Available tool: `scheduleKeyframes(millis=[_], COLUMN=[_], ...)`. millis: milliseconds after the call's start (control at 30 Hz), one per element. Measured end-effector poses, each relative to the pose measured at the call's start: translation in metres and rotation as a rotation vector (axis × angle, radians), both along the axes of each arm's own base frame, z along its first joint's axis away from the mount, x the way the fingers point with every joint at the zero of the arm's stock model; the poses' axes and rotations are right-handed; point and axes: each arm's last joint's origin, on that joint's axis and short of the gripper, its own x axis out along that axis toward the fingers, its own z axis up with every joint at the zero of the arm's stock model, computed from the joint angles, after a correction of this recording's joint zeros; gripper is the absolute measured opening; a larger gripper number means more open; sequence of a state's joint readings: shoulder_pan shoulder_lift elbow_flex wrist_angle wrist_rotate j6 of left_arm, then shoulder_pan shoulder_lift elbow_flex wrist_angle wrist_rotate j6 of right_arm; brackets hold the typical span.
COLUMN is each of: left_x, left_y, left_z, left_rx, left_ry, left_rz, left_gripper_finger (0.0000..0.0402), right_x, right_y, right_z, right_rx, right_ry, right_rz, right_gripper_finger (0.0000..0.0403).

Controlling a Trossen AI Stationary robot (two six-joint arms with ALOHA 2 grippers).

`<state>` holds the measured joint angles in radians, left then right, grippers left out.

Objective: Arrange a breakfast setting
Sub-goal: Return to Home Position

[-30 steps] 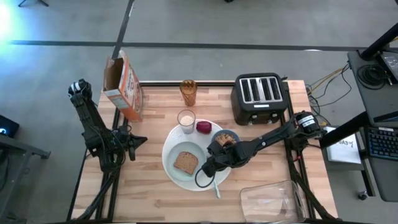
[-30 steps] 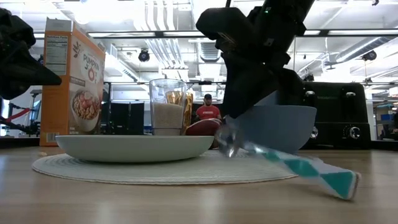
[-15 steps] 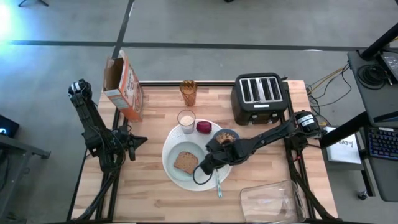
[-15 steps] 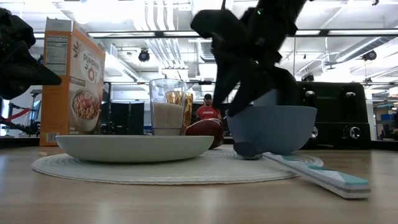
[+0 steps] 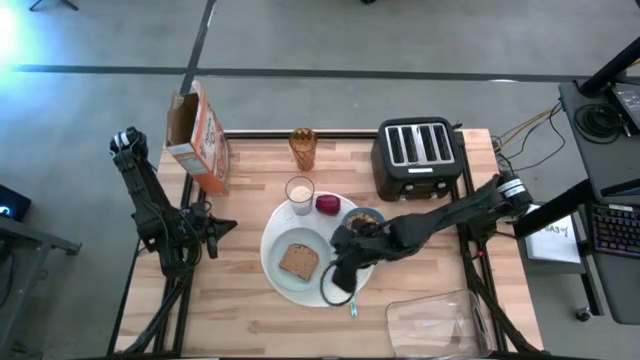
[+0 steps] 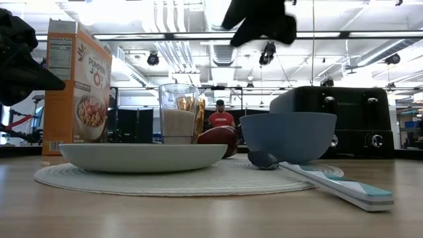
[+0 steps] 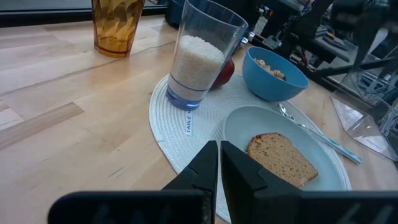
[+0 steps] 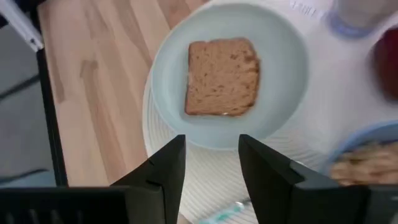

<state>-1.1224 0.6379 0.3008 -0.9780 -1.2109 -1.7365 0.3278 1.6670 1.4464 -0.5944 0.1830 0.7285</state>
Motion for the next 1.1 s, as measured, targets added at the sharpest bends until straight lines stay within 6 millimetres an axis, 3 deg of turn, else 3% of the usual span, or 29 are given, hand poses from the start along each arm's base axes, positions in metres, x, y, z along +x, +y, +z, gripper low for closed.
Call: scheduleKeyframes(millis=[200,367,500,767,933,1100], left_x=[0.0,0.0,0.0,0.0,0.0,0.0], left_y=[0.0,0.0,0.0,0.0,0.0,-0.001], left_z=[0.0,0.0,0.0,0.0,0.0,0.0], left_rx=[-0.001,-0.001,-0.003,-0.007,-0.008,-0.009], left_ry=[0.0,-0.001,-0.001,-0.003,-0.004,-0.004], left_rz=[0.0,0.0,0.0,0.0,0.0,0.0], left_gripper_finger=[0.0002,0.0002,0.0002,0.0002,0.0002,0.0002], right_x=[-0.042,-0.088,-0.123,-0.159,-0.173,-0.183], right_y=[-0.019,-0.037,-0.049,-0.061,-0.068,-0.078], right_z=[0.04,0.05,0.033,0.0,-0.021,-0.046], right_rx=[-0.192,-0.258,-0.232,-0.248,-0.25,-0.272], right_ry=[-0.02,-0.092,-0.2,-0.547,-0.614,-0.573], right_rz=[0.013,0.011,-0.002,0.049,0.035,0.011], right_gripper_finger=[0.013,0.013,0.013,0.013,0.013,0.013])
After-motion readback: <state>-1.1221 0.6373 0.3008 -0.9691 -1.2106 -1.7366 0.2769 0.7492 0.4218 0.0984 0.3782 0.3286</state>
